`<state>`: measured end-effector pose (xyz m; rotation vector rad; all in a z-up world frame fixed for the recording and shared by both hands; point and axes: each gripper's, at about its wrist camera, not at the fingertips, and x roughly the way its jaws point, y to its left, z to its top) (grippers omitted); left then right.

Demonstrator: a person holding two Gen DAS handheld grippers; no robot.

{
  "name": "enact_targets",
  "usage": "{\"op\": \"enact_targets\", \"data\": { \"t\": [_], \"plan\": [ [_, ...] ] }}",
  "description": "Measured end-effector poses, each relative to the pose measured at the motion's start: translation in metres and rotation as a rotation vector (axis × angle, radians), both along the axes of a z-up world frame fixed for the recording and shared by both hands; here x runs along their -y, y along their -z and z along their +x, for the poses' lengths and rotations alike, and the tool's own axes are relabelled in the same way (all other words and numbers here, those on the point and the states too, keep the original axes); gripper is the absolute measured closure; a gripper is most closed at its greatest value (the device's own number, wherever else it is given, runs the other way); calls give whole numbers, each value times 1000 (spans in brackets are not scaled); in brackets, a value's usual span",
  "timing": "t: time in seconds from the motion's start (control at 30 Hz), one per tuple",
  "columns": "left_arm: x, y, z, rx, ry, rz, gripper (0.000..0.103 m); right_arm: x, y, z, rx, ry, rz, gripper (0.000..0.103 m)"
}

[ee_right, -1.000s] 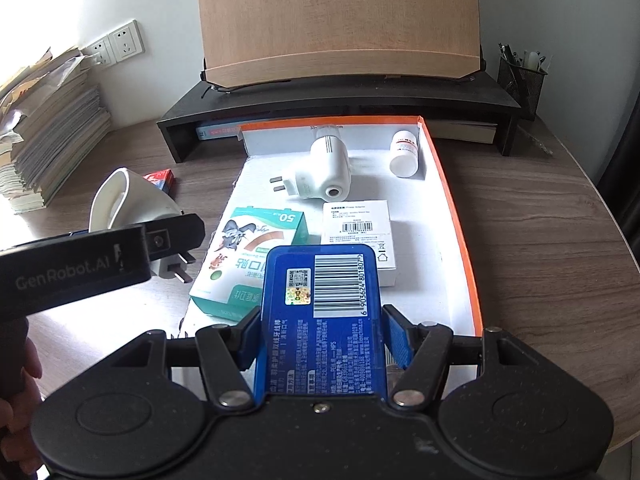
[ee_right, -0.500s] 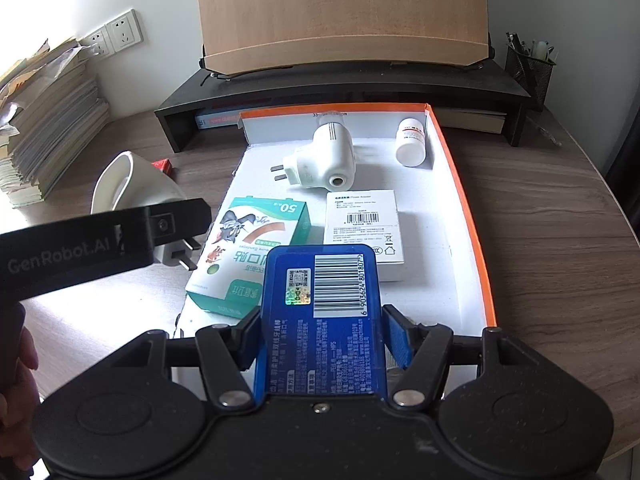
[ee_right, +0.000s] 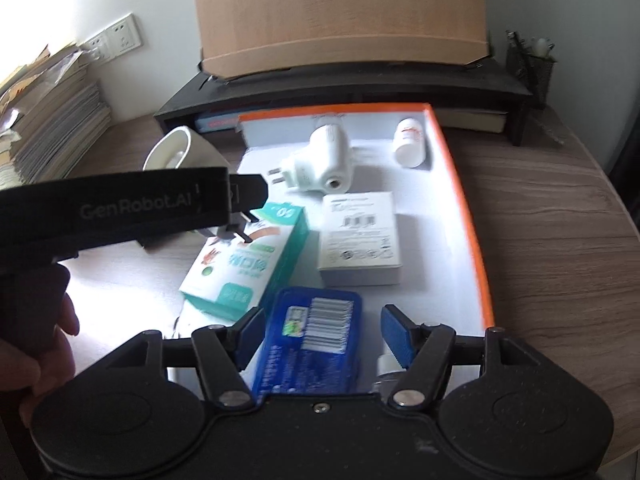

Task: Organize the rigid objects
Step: 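Open the right tool to drop the blue box while the left tool releases the white adapter, then move both tools back toward the black charger and red card box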

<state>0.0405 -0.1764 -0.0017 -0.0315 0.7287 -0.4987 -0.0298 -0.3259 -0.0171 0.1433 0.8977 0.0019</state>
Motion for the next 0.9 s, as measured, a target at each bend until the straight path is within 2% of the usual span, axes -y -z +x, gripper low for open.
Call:
{"op": "enact_targets", "data": {
  "t": [0.33, 0.47, 0.67, 0.9],
  "plan": [
    [27, 6, 12, -27, 71, -10, 33, 34, -19, -20, 99, 173, -109, 24],
    [27, 3, 8, -31, 75, -17, 24, 38, -24, -24, 126, 192, -131, 24],
    [12, -8, 6, -6, 16, -17, 19, 26, -33, -24, 178, 156, -141, 23],
    [-22, -15, 5, 5, -98, 0, 15, -5, -38, -10, 217, 44, -115, 23]
  ]
}}
